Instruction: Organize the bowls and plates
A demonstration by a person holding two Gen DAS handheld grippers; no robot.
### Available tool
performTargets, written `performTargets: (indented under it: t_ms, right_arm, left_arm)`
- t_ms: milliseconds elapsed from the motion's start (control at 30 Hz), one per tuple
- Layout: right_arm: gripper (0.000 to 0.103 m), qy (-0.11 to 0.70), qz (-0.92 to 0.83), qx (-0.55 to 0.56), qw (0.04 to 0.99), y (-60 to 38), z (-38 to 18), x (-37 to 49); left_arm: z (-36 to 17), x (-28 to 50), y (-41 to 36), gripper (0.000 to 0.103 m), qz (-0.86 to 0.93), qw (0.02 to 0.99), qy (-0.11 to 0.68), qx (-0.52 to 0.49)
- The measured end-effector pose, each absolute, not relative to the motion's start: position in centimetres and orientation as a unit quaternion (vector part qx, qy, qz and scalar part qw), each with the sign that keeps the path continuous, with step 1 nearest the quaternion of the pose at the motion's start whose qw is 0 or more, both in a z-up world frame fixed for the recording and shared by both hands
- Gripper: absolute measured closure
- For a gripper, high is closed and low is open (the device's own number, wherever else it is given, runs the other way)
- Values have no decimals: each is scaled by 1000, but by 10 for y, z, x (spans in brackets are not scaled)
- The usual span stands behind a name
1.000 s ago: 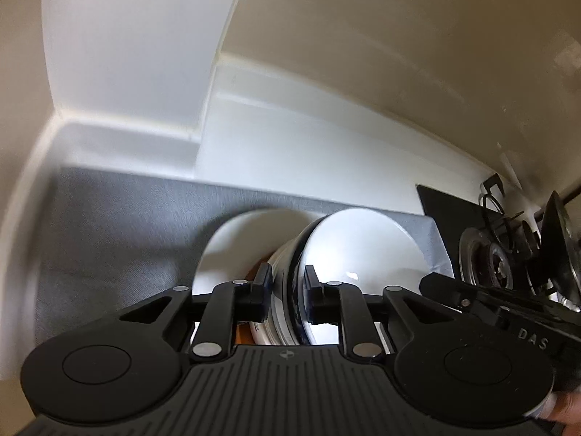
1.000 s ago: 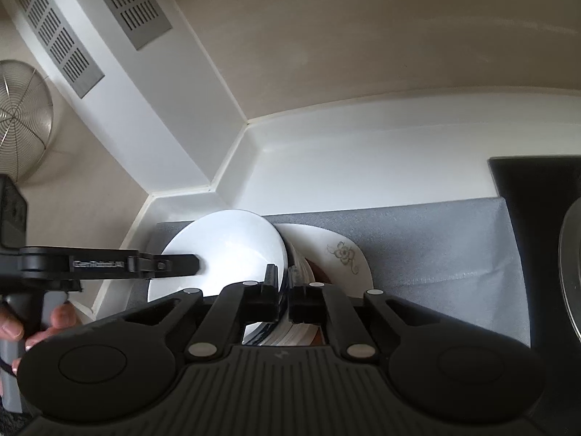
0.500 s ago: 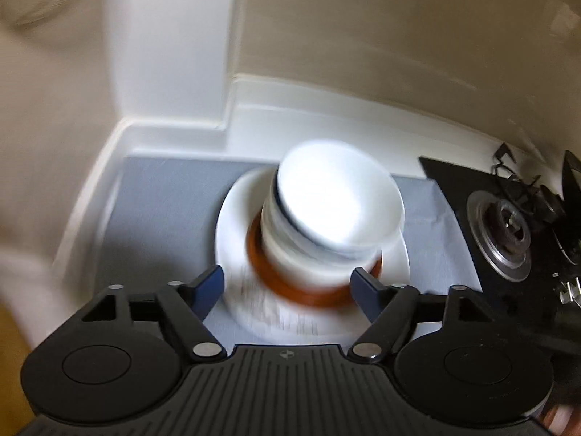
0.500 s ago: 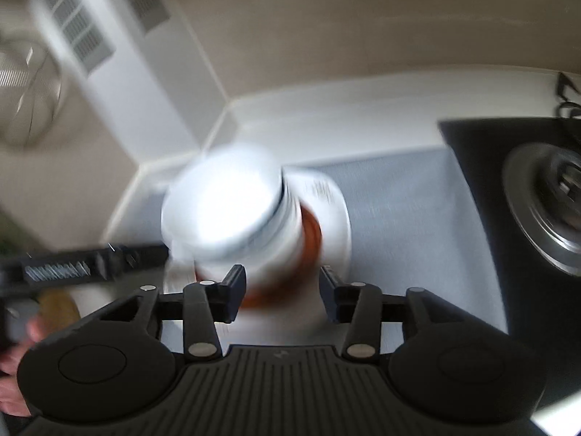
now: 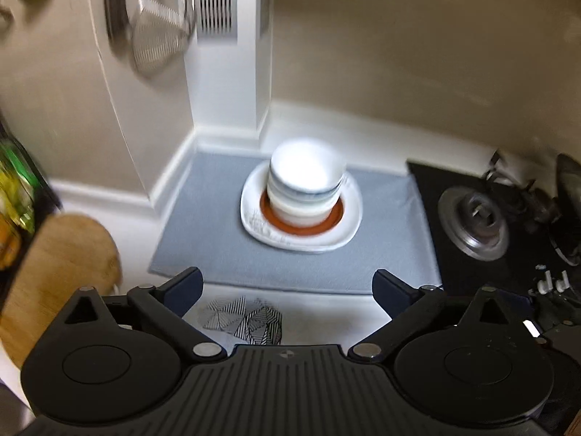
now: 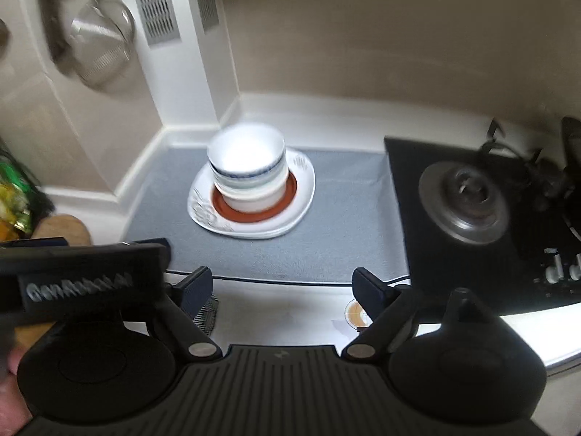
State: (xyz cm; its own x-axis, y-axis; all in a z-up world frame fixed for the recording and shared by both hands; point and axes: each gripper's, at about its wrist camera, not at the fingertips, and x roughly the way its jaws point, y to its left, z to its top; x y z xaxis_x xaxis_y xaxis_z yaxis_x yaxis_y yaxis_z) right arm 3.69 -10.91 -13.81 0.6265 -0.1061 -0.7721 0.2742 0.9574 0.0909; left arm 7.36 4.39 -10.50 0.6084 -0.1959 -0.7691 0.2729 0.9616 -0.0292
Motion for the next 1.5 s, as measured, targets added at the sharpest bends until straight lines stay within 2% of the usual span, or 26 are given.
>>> performTargets:
  t_ms: [300, 367, 500, 933, 1500]
  right_arm:
    - [12, 393, -72, 119, 909, -121, -49, -31]
    - [4, 382, -78, 111, 914, -121, -34, -44]
    - [1, 376, -86, 106, 917, -123, -15, -64]
    - [1, 374, -83, 115, 916, -117, -7, -102]
    - [1, 382, -85, 111, 913, -117, -10, -120]
  left_arm:
    - [-8, 1, 24, 0, -101, 914, 386, 76]
    - [7, -14, 19, 0, -91, 920, 373, 84]
    - [27, -38, 15, 0, -86, 922, 366, 90]
    - [36, -77, 13, 0, -71, 923, 365, 93]
    - [32, -91, 10, 0, -83, 918, 375, 101]
